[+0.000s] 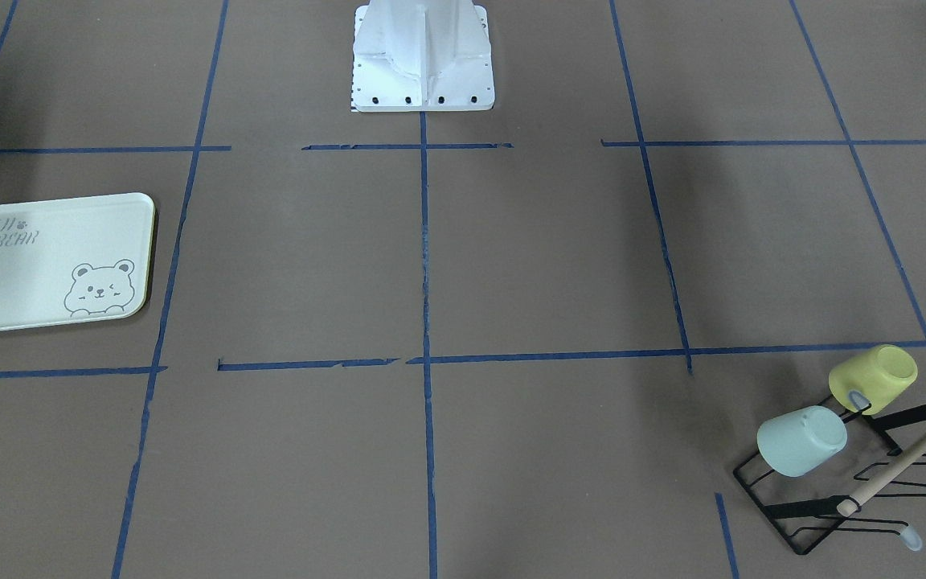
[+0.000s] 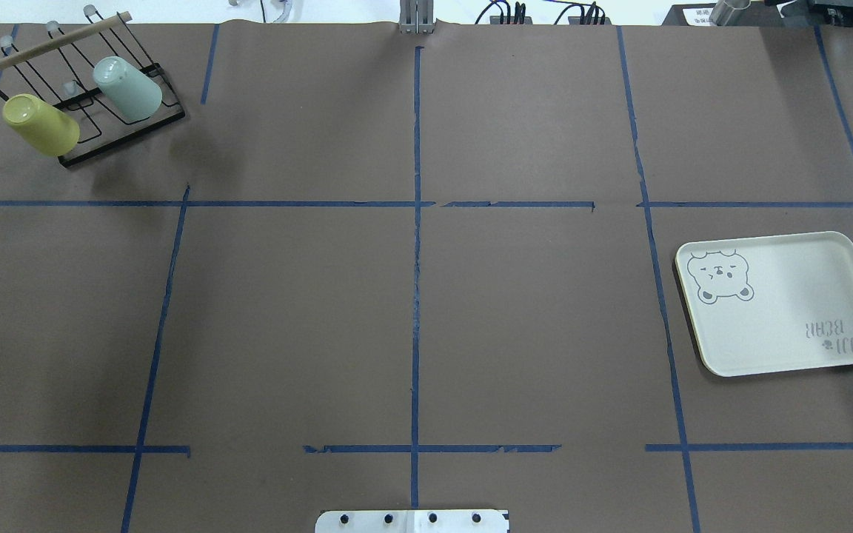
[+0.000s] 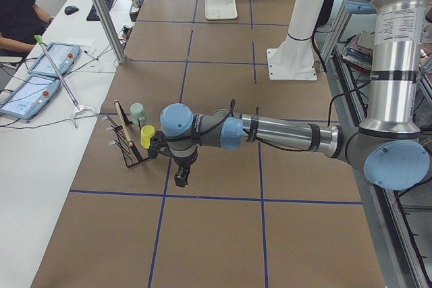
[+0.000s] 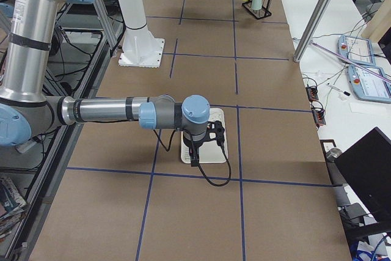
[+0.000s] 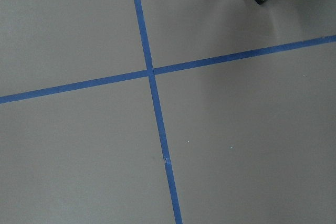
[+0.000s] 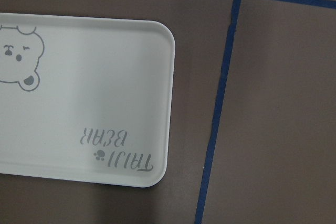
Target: Left arm grabs green cup and hands to right arm on tray
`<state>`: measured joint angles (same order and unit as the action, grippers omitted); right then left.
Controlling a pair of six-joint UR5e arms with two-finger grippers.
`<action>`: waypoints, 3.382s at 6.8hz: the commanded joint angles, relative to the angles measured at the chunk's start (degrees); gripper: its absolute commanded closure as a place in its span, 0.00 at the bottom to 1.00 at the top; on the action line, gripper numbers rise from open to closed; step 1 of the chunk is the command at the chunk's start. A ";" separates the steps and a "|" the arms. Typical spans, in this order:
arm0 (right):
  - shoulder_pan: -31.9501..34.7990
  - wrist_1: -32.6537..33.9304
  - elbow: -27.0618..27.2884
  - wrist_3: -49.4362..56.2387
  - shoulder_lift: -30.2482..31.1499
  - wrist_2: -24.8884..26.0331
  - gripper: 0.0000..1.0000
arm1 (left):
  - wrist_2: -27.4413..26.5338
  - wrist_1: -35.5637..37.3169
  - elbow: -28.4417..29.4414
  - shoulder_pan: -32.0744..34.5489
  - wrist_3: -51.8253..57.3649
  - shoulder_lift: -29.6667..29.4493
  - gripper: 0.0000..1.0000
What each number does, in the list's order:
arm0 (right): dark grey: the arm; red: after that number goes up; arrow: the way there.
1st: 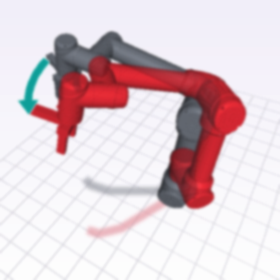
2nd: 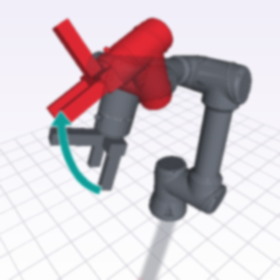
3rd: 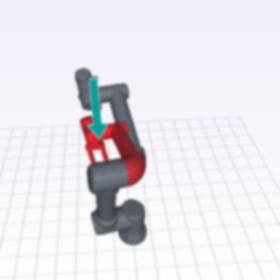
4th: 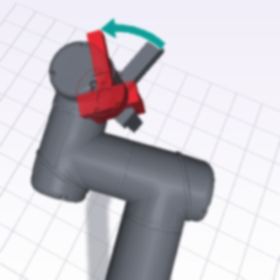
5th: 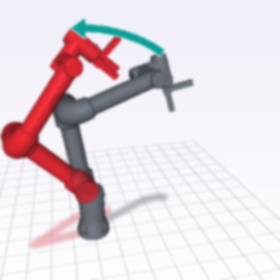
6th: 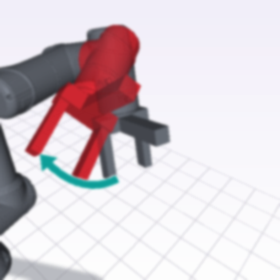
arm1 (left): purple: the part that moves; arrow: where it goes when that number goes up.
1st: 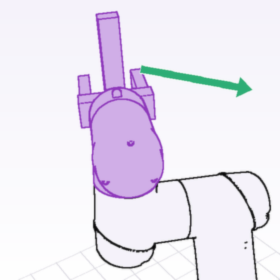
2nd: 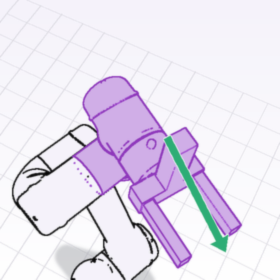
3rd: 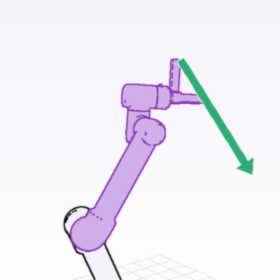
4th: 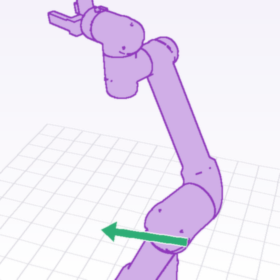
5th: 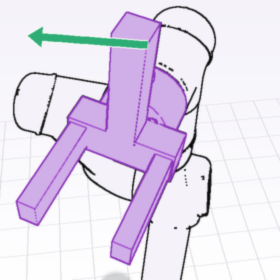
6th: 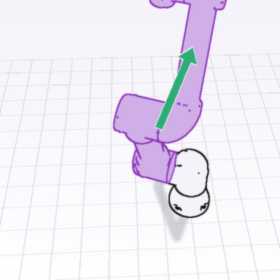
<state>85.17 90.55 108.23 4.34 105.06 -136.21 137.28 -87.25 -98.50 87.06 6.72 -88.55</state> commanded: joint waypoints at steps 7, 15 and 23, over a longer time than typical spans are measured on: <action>-0.44 -2.49 -0.56 -0.03 0.05 -1.43 0.00 | -3.18 -4.17 4.17 -17.85 -41.13 -22.06 0.00; -0.88 -3.28 -0.65 0.06 0.14 -1.34 0.00 | -10.62 -7.47 29.75 -19.73 -42.85 -41.44 0.00; -0.88 -3.37 -0.47 0.06 0.14 -1.43 0.00 | -10.63 -11.80 34.52 -20.97 -43.02 -41.97 0.15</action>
<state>84.29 87.19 107.69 4.42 105.21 -137.64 126.65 -98.99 -64.04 66.17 -36.30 -130.53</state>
